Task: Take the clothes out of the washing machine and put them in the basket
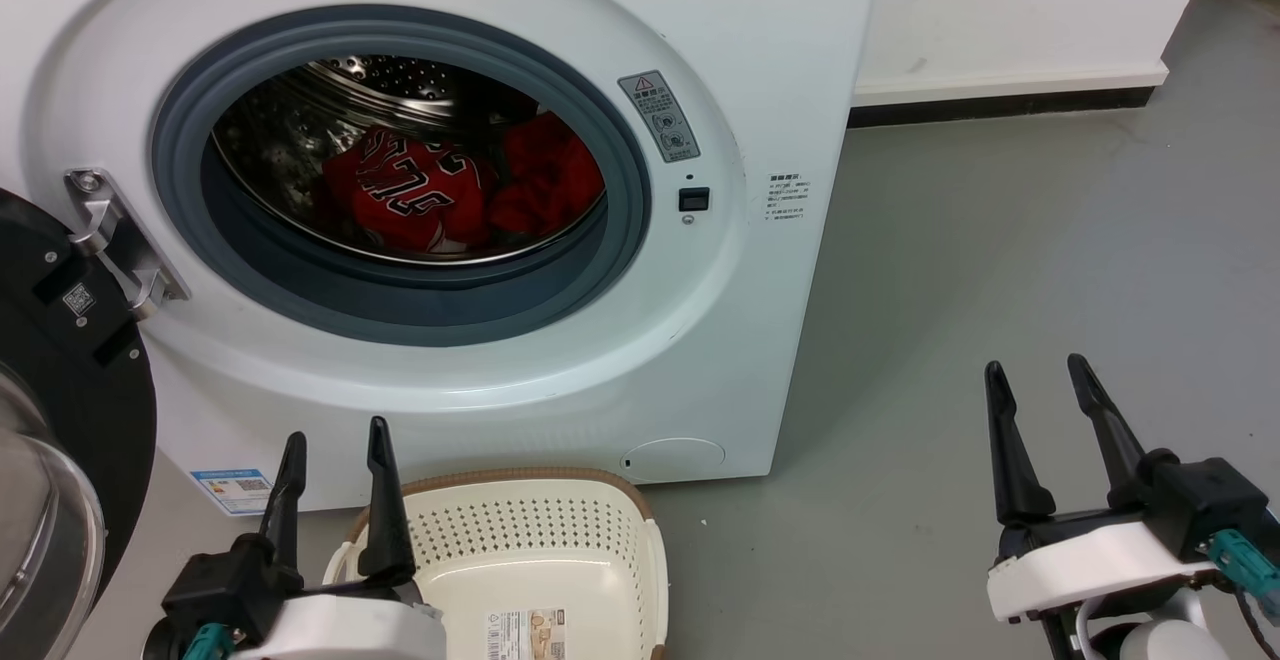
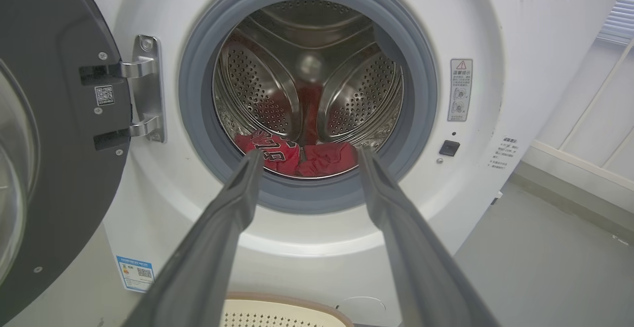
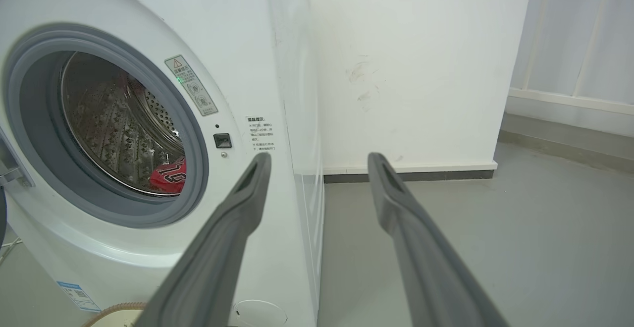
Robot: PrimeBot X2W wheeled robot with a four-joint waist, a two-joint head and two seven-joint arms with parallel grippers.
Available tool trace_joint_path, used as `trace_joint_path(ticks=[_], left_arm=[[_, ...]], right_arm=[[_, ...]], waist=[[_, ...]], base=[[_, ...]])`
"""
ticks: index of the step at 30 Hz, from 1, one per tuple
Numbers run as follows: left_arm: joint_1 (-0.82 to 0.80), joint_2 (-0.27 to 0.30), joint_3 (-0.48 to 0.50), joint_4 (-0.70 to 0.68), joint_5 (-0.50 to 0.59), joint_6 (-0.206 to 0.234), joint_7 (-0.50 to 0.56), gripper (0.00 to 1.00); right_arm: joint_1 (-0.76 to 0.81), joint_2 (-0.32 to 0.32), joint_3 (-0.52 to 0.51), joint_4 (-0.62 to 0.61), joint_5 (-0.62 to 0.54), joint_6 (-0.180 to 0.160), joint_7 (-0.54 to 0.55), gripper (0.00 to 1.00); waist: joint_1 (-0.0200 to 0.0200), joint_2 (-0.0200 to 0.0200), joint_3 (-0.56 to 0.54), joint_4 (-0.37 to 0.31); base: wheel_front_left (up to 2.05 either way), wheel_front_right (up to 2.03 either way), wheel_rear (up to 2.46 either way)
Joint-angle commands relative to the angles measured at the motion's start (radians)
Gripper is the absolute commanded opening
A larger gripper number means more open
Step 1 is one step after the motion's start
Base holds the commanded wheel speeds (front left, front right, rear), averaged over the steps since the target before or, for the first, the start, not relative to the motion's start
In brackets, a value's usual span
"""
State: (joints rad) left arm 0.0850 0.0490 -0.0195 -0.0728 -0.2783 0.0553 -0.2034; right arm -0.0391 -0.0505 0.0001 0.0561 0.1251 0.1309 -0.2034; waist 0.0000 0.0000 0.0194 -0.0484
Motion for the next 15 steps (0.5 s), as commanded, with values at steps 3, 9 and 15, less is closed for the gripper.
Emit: trace_joint_path(ticks=[3, 9, 15], left_arm=[[0.011, 0.002, -0.006, 0.004, 0.047, -0.01, -0.013, 1.0], [0.013, 0.007, -0.02, 0.01, 0.113, -0.02, -0.024, 1.0], [0.015, 0.016, -0.034, 0.017, 0.181, -0.001, -0.037, 1.0]], right_arm=[[0.001, 0.0, 0.001, 0.007, -0.049, 0.0, -0.013, 1.0], [0.0, 0.0, -0.003, 0.026, -0.106, 0.0, -0.025, 1.0], [-0.006, 0.001, -0.006, 0.034, -0.144, 0.0, -0.038, 1.0]], waist=[[0.0, 0.0, 0.001, -0.004], [0.0, 0.0, 0.003, -0.008], [0.0, 0.0, 0.004, -0.011]], base=[[0.0, 0.0, 0.0], [0.0, 0.0, 0.0], [0.0, 0.0, 0.0]])
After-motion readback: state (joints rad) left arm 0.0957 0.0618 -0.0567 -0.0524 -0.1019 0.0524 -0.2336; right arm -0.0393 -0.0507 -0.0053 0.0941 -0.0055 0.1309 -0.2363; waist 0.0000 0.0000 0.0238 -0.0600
